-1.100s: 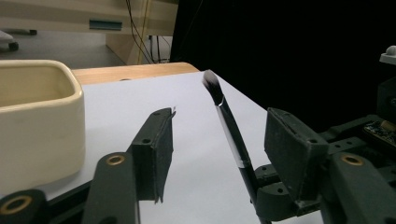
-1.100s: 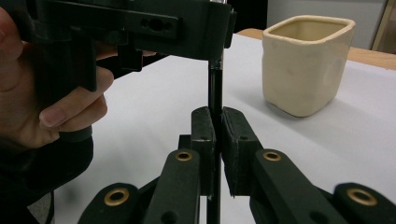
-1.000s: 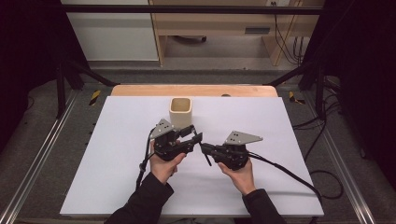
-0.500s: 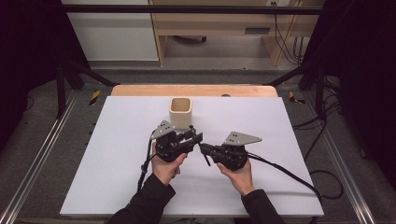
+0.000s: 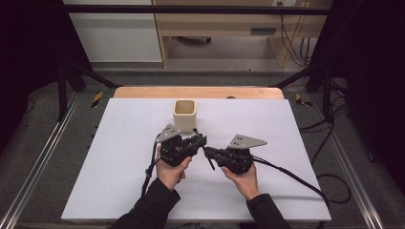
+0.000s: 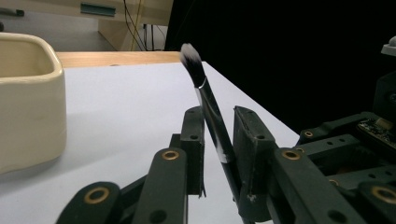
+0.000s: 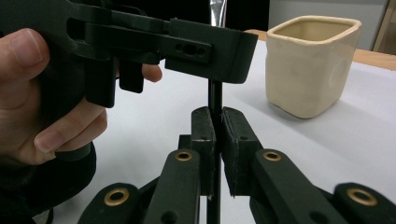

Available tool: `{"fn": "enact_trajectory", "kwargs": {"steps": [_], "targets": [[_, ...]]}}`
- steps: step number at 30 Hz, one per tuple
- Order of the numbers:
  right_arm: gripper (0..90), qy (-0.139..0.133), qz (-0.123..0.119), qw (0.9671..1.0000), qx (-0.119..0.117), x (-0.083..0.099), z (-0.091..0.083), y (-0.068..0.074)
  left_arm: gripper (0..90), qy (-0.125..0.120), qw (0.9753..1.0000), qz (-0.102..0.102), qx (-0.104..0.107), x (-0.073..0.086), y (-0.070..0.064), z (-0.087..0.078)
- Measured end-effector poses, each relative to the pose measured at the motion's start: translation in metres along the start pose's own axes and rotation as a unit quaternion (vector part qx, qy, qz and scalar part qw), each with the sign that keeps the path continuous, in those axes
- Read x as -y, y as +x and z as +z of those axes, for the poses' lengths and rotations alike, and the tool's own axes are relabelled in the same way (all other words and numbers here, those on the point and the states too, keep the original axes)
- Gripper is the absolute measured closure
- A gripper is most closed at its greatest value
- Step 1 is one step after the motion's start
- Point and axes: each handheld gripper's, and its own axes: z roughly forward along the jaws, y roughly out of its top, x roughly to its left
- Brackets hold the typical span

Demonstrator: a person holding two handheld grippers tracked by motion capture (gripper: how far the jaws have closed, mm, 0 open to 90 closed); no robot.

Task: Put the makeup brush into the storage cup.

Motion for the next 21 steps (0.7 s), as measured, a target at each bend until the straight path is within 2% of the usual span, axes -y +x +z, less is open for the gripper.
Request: {"fn": "enact_trajectory", "kwargs": {"steps": [14, 21], "targets": [[84.2, 0.003, -0.001, 1.0, 0.0, 0.0006, 0.0016, 0.001, 80.8, -0.004, 0.9999, -0.007, 0.01, 0.0008, -0.0029, -0.0003], [84.2, 0.003, -0.005, 1.0, -0.001, 0.0006, 0.0019, 0.0016, 83.0, -0.007, 0.9999, 0.0, 0.015, 0.0014, -0.0068, 0.0001]]}}
